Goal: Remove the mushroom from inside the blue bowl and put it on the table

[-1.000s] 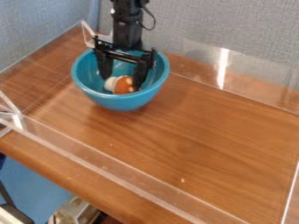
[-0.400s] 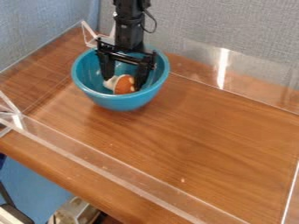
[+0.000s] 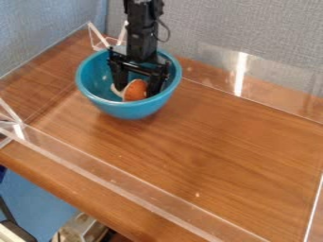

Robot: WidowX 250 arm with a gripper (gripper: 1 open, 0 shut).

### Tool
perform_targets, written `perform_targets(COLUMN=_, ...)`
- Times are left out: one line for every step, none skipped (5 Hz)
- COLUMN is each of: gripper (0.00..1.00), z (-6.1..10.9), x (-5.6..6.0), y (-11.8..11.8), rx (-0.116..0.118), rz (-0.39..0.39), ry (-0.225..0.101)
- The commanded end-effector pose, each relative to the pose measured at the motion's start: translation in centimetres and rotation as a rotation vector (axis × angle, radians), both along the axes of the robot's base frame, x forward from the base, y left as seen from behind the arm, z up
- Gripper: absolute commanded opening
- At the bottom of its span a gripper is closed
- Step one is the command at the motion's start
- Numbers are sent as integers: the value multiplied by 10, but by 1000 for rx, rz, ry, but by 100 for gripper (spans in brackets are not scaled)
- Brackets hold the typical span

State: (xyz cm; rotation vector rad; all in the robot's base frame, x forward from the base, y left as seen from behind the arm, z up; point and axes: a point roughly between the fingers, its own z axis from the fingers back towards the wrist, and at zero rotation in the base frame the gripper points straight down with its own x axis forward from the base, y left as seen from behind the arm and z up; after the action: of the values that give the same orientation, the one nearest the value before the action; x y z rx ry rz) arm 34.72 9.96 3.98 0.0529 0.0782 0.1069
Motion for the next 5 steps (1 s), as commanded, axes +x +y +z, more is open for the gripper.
perform_targets(gripper=0, z=24, x=6, y=6, rx=17, rz=24, ry=-46)
perform_targets(gripper=0, z=35, x=7, y=-3, rx=16, rz=33, ry=-44)
perform_targets(gripper=0, z=39, x=11, y=-14, rx=14, rz=-18, ry=-44)
perform_targets(gripper=0, z=41, x=15, y=-26, rx=12, rz=-64, ry=-42)
perform_targets(gripper=0, z=44, x=11, y=-33, rx=10, rz=-71, ry=-38)
